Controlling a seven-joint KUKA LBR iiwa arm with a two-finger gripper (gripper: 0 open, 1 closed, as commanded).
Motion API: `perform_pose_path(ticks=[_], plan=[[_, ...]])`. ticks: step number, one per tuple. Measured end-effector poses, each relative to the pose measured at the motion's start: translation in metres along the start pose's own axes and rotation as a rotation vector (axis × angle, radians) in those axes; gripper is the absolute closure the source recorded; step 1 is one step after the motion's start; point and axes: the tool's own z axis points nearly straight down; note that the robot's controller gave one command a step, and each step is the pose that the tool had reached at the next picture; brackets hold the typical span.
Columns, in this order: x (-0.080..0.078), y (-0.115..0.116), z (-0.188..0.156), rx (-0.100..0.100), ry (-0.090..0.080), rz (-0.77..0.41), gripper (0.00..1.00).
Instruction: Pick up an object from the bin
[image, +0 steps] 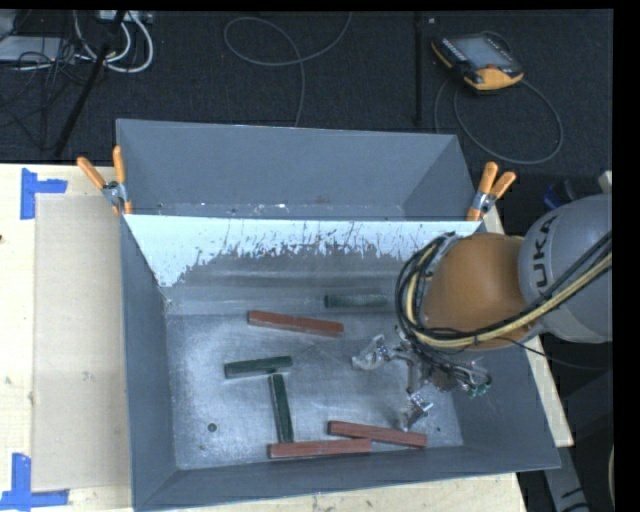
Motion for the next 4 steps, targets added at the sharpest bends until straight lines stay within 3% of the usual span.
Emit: perform_pose_path(ticks=[1, 2, 3, 4], plan=[[0.013, 0.008, -0.002, 0.004, -0.011, -0.216, 0.00], [0.011, 0.023, -0.030, -0.012, 0.014, -0.324, 0.00], [-0.023, 0.064, -0.058, -0.010, 0.017, -0.066, 0.00], [-0.044, 0.082, -0.064, -0.011, 0.012, -0.180, 0.00]])
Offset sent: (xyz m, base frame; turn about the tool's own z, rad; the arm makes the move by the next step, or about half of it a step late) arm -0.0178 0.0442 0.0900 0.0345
